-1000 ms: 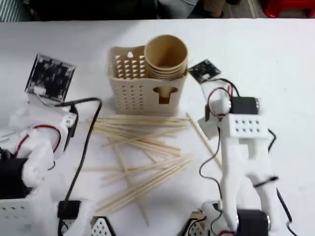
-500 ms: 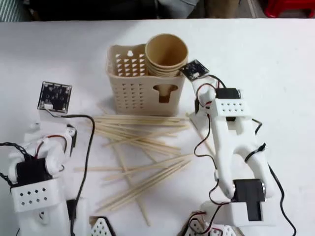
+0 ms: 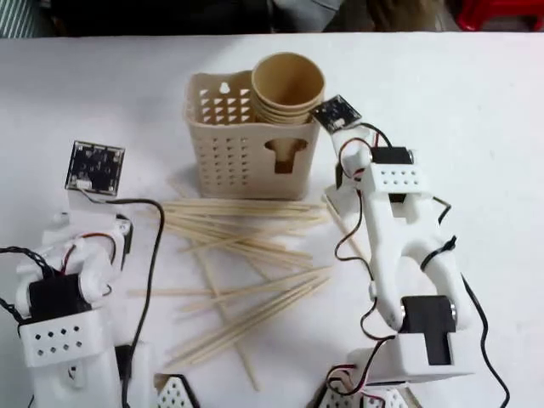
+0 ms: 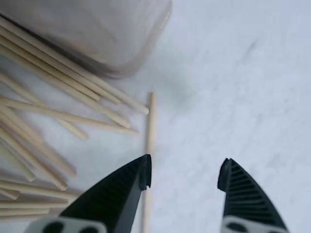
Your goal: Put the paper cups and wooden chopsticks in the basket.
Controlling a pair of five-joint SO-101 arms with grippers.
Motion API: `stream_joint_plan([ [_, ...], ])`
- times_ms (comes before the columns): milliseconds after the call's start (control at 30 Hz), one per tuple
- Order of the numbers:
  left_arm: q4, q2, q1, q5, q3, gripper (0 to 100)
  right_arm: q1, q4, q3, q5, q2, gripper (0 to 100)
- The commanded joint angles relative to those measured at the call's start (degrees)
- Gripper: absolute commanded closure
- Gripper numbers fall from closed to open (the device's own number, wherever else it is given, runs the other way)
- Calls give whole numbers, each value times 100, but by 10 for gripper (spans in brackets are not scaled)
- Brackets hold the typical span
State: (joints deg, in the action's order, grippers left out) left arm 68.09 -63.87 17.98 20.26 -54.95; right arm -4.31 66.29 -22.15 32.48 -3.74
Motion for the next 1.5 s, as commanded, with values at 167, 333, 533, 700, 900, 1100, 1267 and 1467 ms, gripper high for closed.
stream_joint_plan([
  [167, -114, -101, 40, -70, 0, 883, -48, 963, -79, 53, 1191, 765],
  [333, -114, -101, 40, -70, -9, 883, -66, 1464, -79, 35, 2149, 765],
  [533, -114, -101, 40, -70, -18, 883, 127, 1938, -79, 26, 2914, 765],
  [700, -114, -101, 40, -70, -26, 883, 453, 2431, -308, 26, 2870, 763],
  [900, -264, -101, 40, -79, -193, 883, 488, 1147, -2031, 70, 2818, 764],
  [1100, -563, -101, 40, -79, -501, 883, 470, -725, -3270, 79, 2765, 765],
  [1267, -563, -101, 40, -79, -510, 883, 479, -1349, -3622, 79, 2756, 765],
  [1467, -536, -101, 40, -79, -519, 884, 505, -1842, -3622, 79, 1938, 765],
])
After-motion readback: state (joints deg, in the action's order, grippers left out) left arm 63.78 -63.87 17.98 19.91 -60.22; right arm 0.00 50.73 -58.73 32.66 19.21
